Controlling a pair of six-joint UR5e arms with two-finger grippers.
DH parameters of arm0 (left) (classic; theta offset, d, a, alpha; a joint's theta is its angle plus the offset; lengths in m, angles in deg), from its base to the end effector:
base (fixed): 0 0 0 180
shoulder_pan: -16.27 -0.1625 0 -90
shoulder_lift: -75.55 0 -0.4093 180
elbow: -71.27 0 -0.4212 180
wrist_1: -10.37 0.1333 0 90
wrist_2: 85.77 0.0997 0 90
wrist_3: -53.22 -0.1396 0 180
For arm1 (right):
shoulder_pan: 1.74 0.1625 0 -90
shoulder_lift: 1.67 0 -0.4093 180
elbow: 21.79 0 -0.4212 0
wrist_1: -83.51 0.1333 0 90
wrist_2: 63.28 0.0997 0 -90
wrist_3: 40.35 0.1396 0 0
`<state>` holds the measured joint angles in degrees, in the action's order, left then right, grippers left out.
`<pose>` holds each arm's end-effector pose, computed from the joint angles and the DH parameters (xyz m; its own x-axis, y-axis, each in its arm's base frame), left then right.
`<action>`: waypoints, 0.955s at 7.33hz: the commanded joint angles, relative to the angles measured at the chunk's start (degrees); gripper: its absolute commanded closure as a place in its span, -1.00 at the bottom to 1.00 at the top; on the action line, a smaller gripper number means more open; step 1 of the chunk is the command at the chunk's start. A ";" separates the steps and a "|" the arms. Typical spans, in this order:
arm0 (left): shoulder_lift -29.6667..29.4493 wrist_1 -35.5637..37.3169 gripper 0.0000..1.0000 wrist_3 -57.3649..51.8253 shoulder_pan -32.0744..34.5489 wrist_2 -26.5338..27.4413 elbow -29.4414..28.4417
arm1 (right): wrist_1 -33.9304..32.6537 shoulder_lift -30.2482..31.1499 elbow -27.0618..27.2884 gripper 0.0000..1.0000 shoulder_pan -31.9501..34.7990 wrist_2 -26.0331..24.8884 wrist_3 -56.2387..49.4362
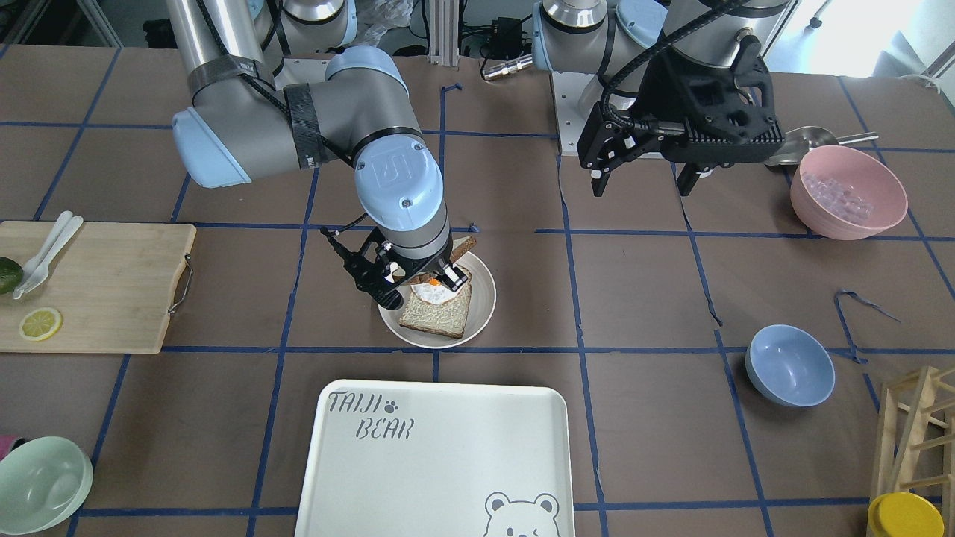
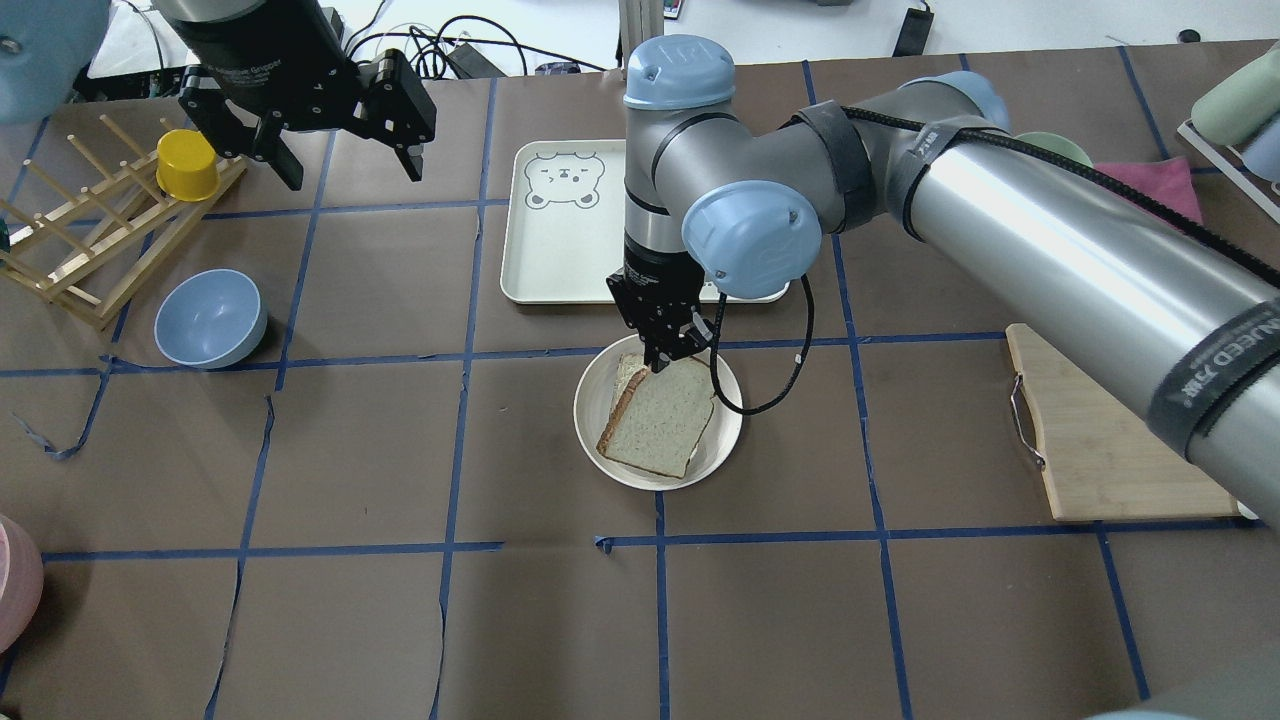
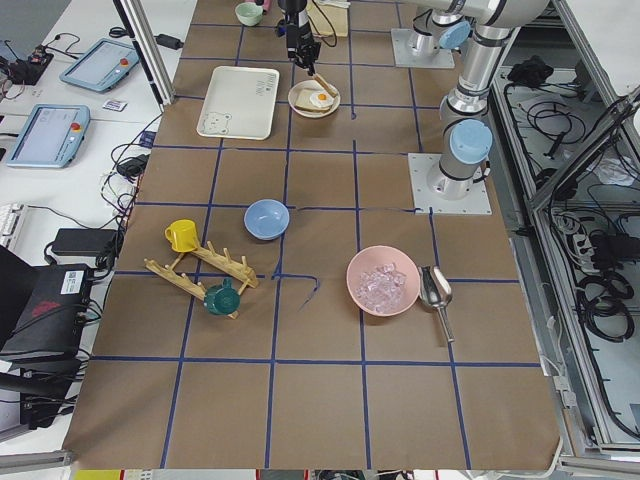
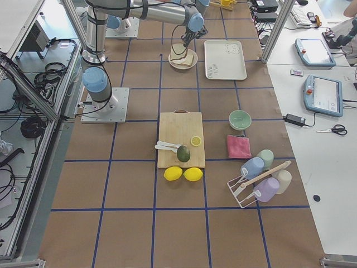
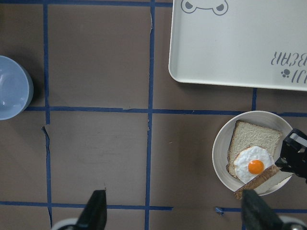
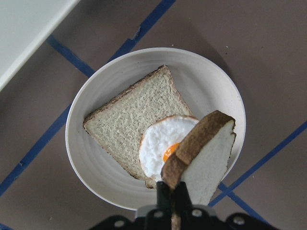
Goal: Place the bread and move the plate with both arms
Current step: 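Carry the bread over the plate and lay it on the egg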
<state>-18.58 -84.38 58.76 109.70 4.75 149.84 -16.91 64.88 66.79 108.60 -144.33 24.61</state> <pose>-0.1649 -0.5442 0.4892 -0.9993 -0.0371 -0.0047 -0.0369 0.9983 -0.0452 0.3620 -0.5305 0.2249 -0.7051 0.6992 0.1178 0.7049 0.6732 0.2232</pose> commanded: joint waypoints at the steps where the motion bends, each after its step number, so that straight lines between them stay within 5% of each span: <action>1: 0.00 0.00 -1.00 0.00 0.00 0.01 0.00 | -3.79 -1.87 -0.33 1.00 -0.04 -1.83 0.08; 2: 0.00 0.00 -1.00 0.00 0.00 0.01 0.00 | -7.65 -3.09 -0.42 0.97 -0.04 -2.27 -0.18; 3: 0.09 0.00 -1.00 0.00 0.00 0.01 0.00 | -9.69 -3.97 -0.42 0.54 -0.04 -2.71 0.08; 4: 0.00 0.00 -1.00 0.00 0.00 0.01 0.00 | -9.88 -3.98 -0.51 -0.54 -0.04 -3.06 -0.10; 6: 0.00 0.00 -1.00 0.00 0.00 0.01 0.00 | -10.58 -3.19 -0.77 -0.97 -0.21 -4.56 -0.45; 7: 0.09 0.00 -1.00 0.00 0.00 0.01 0.00 | -10.24 -1.88 -1.12 -1.00 -1.09 -8.65 -5.67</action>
<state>-18.56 -84.38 58.76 109.70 4.76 149.84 -27.11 61.80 66.03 108.24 -149.55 23.03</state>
